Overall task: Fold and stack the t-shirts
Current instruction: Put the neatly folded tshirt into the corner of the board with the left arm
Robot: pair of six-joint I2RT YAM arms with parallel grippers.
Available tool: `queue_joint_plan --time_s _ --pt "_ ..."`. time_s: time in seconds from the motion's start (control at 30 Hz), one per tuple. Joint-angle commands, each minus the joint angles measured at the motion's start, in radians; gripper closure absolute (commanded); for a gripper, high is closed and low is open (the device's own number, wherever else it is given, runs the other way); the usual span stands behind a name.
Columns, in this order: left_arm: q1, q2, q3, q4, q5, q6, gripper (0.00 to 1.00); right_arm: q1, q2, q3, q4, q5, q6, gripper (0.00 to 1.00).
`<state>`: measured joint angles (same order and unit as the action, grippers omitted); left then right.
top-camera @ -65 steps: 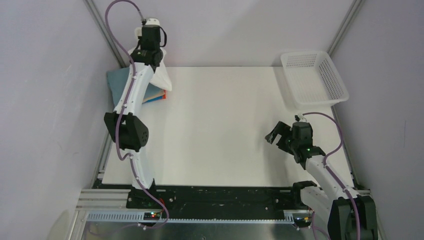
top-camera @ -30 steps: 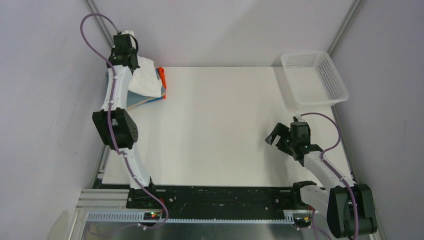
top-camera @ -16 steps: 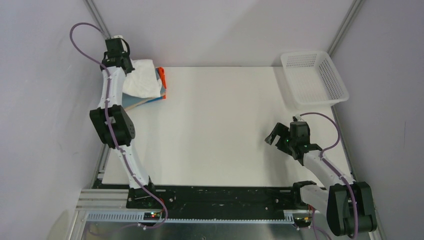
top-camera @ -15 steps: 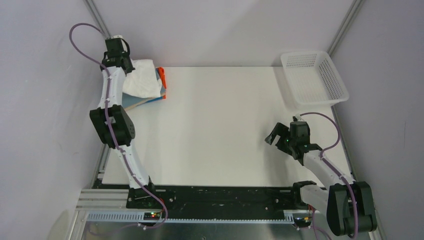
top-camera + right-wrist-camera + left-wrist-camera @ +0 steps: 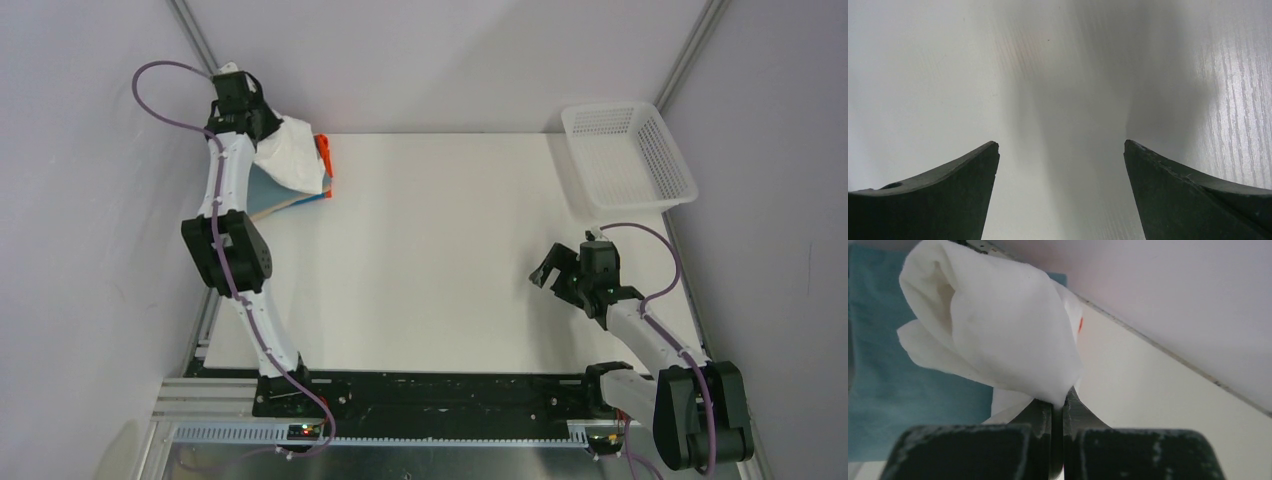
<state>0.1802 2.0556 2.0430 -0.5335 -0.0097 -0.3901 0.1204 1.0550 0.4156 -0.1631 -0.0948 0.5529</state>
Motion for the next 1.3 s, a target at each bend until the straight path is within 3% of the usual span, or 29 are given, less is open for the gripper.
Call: queue_joint_plan --time_s 0.0,0.37,0.7,0.8,0.97,1.27 --pt "-0.015 -0.091 0.026 0.105 0.054 -0.114 1.00 0.001 0.001 0.038 0.035 -0.012 -0.010 0.01" --pt "-0.019 -0.074 0.070 0.180 0.144 -0.204 1.00 0.000 0.025 0.038 0.046 -0.028 -0.009 0.01" --pt "-0.019 -0.046 0.047 0.286 0.200 -0.165 1.00 0.000 0.073 0.038 0.072 -0.037 -0.007 0.00" --pt "-0.005 -0.082 -0.030 0.292 0.190 -0.116 1.00 0.000 0.083 0.038 0.069 -0.036 -0.007 0.01" --pt "0.043 -0.162 -0.291 0.367 0.199 -0.033 1.00 0.000 0.093 0.041 0.075 -0.040 -0.006 0.01" --pt "0.204 -0.169 -0.431 0.352 0.397 0.055 1.00 0.005 0.091 0.046 0.058 -0.032 -0.007 0.01"
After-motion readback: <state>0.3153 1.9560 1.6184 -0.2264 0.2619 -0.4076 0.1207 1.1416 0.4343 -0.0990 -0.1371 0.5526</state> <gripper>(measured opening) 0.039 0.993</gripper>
